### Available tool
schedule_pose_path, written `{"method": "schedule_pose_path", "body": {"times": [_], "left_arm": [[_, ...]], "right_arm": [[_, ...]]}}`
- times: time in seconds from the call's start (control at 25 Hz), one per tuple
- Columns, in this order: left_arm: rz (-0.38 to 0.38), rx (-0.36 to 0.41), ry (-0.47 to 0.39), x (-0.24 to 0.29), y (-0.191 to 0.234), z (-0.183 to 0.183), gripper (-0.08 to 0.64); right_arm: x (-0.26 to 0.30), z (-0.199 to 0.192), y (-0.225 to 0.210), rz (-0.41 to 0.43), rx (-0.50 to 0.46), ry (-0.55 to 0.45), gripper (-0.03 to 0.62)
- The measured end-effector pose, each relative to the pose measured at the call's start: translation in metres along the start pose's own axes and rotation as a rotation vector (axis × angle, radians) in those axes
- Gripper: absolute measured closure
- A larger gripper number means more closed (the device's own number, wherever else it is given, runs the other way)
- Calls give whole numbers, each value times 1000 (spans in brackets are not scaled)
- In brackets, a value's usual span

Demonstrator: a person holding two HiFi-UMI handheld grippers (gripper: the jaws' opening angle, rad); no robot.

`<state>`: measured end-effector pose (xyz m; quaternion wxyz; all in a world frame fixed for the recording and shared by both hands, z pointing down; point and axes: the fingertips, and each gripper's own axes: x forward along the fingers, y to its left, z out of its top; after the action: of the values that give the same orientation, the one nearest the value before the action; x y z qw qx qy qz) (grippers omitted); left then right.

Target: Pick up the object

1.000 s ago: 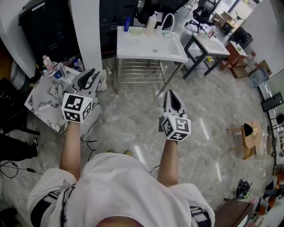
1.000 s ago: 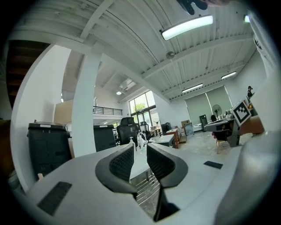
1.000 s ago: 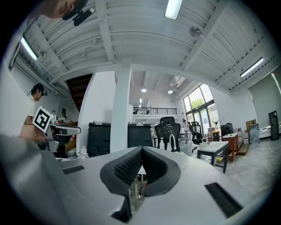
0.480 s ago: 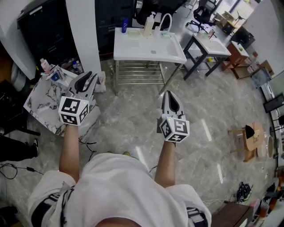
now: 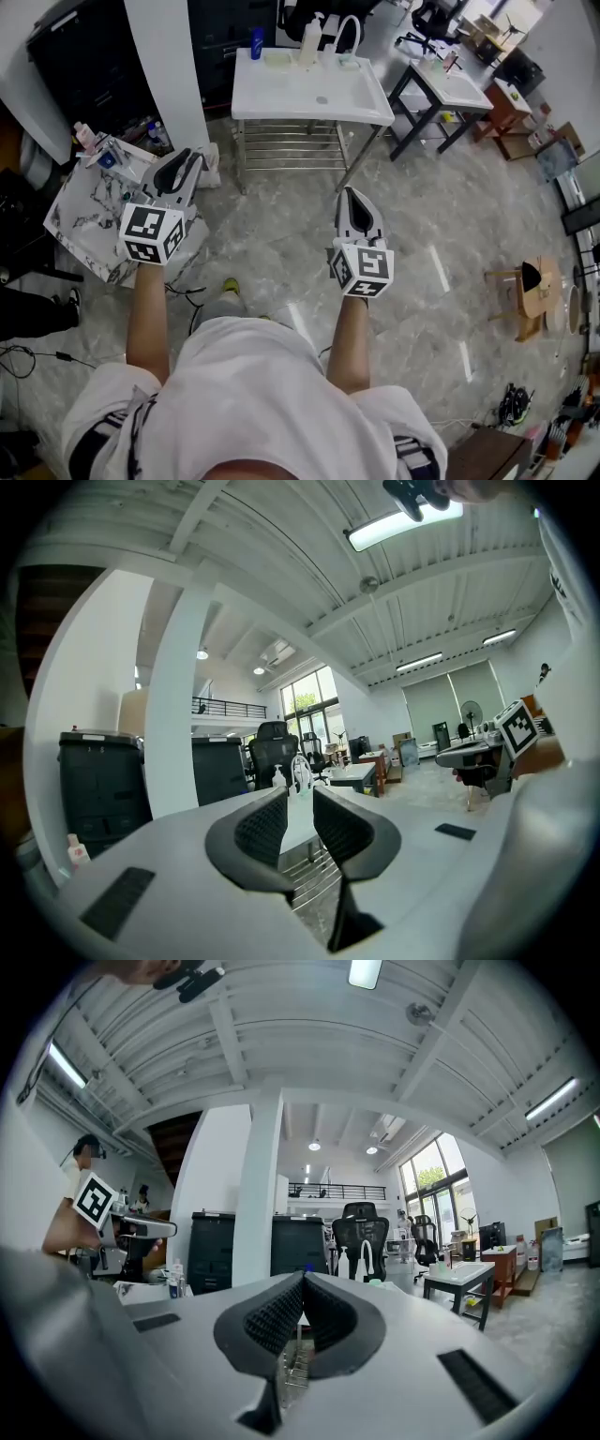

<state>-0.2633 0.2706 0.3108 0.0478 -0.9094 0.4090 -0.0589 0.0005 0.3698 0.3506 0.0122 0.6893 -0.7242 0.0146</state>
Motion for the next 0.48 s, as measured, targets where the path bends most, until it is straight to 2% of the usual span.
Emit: {"method": "schedule_pose_path", "body": {"times": [0.16, 0.48], "left_arm": [[-4, -19, 9, 21, 7, -8, 476], [-27, 0, 25, 93, 38, -14, 476]], "right_arm": [[22, -1, -13, -2, 25, -9, 586], [97, -7, -35, 4, 36, 4, 586]]}}
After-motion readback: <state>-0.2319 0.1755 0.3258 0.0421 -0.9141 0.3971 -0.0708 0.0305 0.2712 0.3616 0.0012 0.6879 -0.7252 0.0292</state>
